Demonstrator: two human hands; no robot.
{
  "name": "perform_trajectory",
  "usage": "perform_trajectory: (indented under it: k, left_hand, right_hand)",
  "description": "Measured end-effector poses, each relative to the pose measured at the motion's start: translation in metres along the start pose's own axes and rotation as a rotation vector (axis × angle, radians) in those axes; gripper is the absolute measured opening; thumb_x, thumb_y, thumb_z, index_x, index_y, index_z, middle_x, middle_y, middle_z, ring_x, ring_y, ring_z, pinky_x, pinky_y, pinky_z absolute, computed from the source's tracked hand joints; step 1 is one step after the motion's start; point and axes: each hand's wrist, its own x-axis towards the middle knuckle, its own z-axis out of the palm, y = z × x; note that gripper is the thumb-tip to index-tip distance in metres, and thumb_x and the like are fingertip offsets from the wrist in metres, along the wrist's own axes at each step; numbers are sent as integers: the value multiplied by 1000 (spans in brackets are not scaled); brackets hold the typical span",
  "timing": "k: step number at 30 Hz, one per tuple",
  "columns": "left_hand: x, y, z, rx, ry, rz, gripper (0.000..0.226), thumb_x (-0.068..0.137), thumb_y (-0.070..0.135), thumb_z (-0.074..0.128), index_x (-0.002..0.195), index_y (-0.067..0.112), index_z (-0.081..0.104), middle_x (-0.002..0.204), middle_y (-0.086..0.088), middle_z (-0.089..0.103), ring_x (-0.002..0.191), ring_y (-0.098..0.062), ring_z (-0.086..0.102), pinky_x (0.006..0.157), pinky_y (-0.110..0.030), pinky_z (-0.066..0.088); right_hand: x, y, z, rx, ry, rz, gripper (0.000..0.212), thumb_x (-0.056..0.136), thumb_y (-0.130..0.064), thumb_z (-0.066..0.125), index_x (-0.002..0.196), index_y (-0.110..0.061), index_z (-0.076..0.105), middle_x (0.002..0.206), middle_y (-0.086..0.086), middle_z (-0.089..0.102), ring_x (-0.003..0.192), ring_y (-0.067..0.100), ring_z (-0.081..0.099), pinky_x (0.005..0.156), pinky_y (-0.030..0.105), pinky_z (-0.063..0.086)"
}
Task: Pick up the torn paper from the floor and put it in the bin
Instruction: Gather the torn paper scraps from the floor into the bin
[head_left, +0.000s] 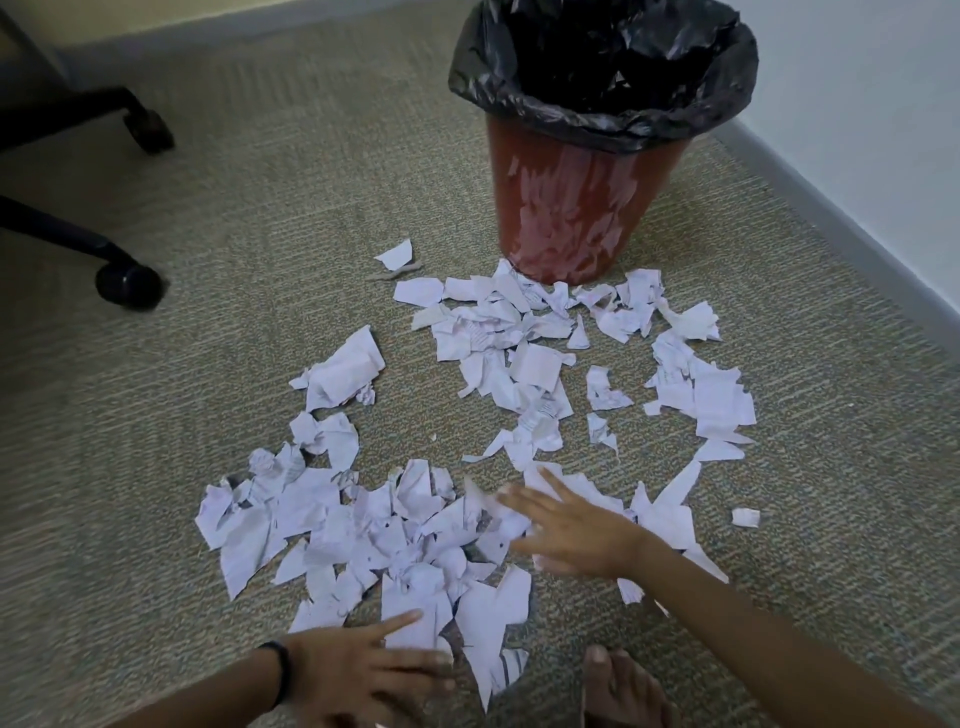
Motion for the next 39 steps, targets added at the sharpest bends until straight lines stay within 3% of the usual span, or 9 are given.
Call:
perform_trajectory:
  k: [1, 7, 11, 16, 19, 22, 26, 32, 39]
  left_hand:
    - [1, -6, 7, 243, 70, 70, 45, 98, 50, 7, 139, 46, 26, 157, 8, 19, 148, -24, 6, 113, -55, 3]
    - [15, -27, 1, 194, 12, 40, 59, 93, 51, 30, 147, 38, 7, 157, -11, -13, 145, -30, -5, 111, -63, -1]
    - [36, -41, -8, 21, 10, -206, 54, 92, 49, 38, 143, 37, 29, 155, -7, 25, 146, -28, -7, 114, -60, -8]
    - [61, -69, -29, -90, 119, -506, 68, 90, 43, 43, 149, 31, 13, 158, -10, 11, 143, -34, 16, 107, -61, 27]
    - [66, -83, -34, -270, 110, -597, 103, 72, 35, 74, 149, 29, 6, 153, -14, 24, 127, -34, 50, 90, -52, 52]
    - [66, -92, -40, -337, 159, -637, 122, 70, 14, 75, 146, 35, -19, 154, -20, 22, 117, -28, 58, 91, -38, 52]
    - [60, -98, -56, -544, 117, -718, 98, 79, -20, 43, 150, 33, 2, 158, -12, -11, 131, -28, 40, 89, -39, 48]
    - [58, -109, -60, -532, 131, -795, 75, 87, -13, 36, 149, 26, 20, 150, -10, 25, 104, -33, 58, 66, -31, 38]
    - [64, -123, -52, -582, 80, -916, 55, 89, -5, 49, 139, 13, 39, 137, -18, 37, 98, -36, 61, 77, -41, 53]
  right_hand:
    - [1, 5, -1, -2, 12, 54, 33, 73, -35, 73, 100, -29, 55, 143, 19, 42, 133, 31, 43, 102, 63, 34]
    - [6, 33, -14, 35, 85, 357, 66, 46, -14, 89, 100, -24, 52, 136, 23, 49, 123, 38, 52, 95, 61, 37]
    - [3, 48, -23, 192, 153, 490, 51, 70, -14, 78, 115, -21, 55, 139, 24, 42, 124, 42, 49, 89, 61, 48]
    - [0, 57, -34, 403, 64, 675, 54, 93, -21, 53, 143, -26, 33, 155, 13, 10, 136, 35, 32, 99, 45, 45]
    - [0, 60, -43, 478, 42, 748, 51, 92, -15, 52, 140, -25, 37, 148, 14, 25, 124, 34, 46, 91, 41, 48]
    - [-1, 66, -47, 533, 22, 794, 40, 90, -9, 55, 128, -18, 50, 131, 14, 44, 117, 32, 51, 89, 37, 46]
    - [-3, 74, -59, 661, 47, 830, 30, 84, -6, 65, 113, -11, 62, 126, 12, 57, 115, 27, 53, 85, 29, 42]
    - [-10, 87, -80, 985, 114, 803, 28, 77, -15, 76, 104, -19, 68, 126, 4, 58, 119, 20, 50, 98, 33, 41]
    - [-19, 94, -139, 1469, 347, 798, 28, 78, -9, 71, 103, -21, 67, 130, -1, 55, 122, 11, 45, 98, 30, 38]
